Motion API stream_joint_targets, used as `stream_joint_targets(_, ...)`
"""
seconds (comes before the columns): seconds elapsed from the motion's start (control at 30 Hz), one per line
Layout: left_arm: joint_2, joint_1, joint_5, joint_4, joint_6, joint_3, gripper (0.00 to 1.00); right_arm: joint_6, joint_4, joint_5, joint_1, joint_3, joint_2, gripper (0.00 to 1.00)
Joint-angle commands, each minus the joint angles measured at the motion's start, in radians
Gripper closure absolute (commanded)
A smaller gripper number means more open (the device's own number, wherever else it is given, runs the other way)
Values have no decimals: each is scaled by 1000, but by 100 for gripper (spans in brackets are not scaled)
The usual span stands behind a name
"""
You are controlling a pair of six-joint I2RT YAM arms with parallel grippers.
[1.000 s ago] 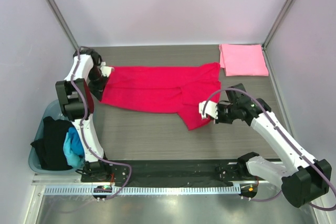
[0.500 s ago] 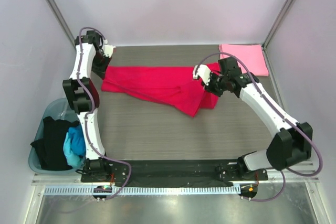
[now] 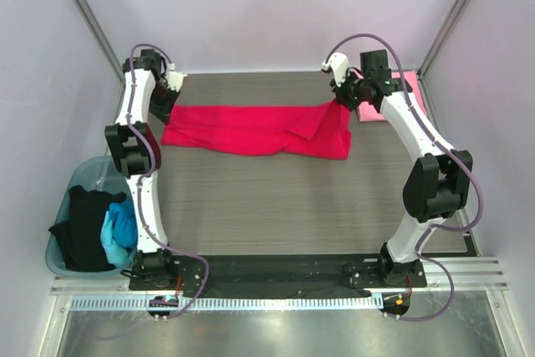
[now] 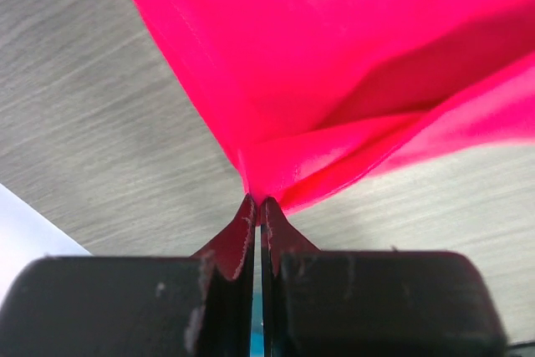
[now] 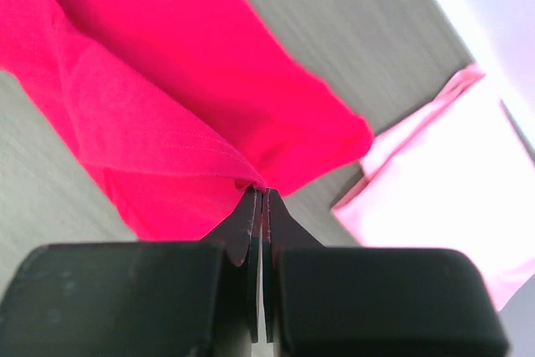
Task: Fold and stack the t-shirts
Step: Fold the tshirt
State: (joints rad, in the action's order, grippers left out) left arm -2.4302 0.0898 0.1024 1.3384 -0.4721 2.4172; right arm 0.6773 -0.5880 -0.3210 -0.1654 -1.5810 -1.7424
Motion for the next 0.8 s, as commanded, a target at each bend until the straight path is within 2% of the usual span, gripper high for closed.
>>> stream_joint_targets(0.0,105,2,43,-19,-30,-18,100,-45,42,-20,-6,-103,-63,99)
stream_joint_targets(0.23,37,4,19,-73,4,86,100,-80,59,-9,12,-275,-244,99)
stream_joint_targets(0.37,30,4,8,-133,32,74,100,-110,60,-9,35,-411,-348,99)
stream_joint_targets(0.77,-44,4,-62,-222,110,74,98,-173,77,-3,44,-635,-577,99)
